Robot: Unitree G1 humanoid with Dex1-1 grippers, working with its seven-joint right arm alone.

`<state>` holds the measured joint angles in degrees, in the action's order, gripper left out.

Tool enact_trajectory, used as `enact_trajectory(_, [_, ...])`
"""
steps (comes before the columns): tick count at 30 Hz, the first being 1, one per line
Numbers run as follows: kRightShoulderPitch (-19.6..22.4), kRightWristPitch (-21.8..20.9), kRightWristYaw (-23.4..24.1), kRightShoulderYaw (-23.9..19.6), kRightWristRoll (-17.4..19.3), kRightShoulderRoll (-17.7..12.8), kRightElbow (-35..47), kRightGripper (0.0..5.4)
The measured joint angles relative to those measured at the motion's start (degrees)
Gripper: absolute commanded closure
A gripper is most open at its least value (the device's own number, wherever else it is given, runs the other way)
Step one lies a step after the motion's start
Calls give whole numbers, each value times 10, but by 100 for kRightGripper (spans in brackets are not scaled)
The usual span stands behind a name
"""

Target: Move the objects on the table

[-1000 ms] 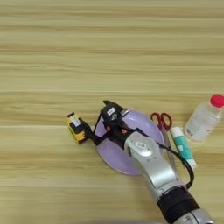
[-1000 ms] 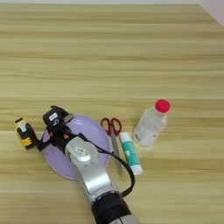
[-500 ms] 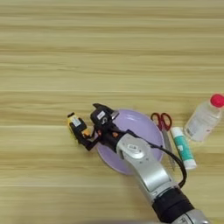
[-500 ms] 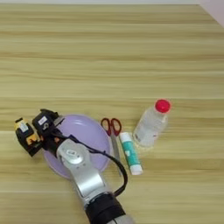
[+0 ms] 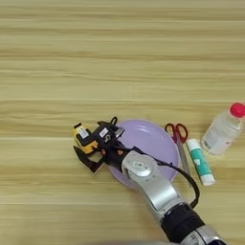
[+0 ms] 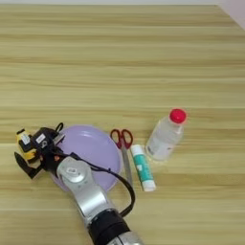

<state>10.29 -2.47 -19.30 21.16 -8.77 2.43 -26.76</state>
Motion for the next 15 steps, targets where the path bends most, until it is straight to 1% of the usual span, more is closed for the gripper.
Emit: enact_trajectory(15, [25, -24, 1, -6, -3, 4, -65, 3])
